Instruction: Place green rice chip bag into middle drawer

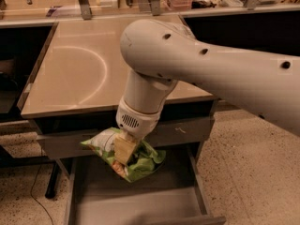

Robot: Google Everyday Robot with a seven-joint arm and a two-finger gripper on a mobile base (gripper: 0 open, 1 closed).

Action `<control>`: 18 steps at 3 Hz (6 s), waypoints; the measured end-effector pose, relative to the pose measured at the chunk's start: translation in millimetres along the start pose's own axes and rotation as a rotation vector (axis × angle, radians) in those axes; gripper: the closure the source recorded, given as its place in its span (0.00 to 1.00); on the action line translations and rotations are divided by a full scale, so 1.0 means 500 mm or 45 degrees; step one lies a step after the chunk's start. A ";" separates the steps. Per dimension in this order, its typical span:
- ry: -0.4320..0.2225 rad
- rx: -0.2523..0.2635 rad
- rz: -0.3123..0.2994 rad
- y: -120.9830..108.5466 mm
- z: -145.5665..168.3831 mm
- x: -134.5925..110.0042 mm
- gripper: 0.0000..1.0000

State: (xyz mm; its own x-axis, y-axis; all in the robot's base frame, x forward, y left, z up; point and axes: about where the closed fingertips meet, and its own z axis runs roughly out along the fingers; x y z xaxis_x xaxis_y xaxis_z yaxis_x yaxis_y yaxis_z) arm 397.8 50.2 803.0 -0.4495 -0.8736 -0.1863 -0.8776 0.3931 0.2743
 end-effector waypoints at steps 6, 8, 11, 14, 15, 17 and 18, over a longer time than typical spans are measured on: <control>0.001 -0.236 0.539 -0.134 0.454 0.162 1.00; 0.044 -0.273 0.668 -0.156 0.534 0.196 1.00; -0.284 -0.227 0.691 -0.207 0.545 0.106 1.00; -0.378 -0.332 0.691 -0.243 0.658 0.059 1.00; -0.382 -0.355 0.709 -0.246 0.681 0.064 1.00; -0.382 -0.357 0.710 -0.246 0.683 0.064 0.51; -0.382 -0.357 0.710 -0.246 0.683 0.064 0.29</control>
Offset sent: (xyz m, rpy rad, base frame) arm 0.0208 -0.0279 -0.1639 0.0298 0.1527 -0.2139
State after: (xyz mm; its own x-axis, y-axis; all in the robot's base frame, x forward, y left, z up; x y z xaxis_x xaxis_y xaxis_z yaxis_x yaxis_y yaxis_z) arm 434.4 71.8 441.3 -0.8831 -0.4299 -0.1881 -0.4440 0.6361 0.6311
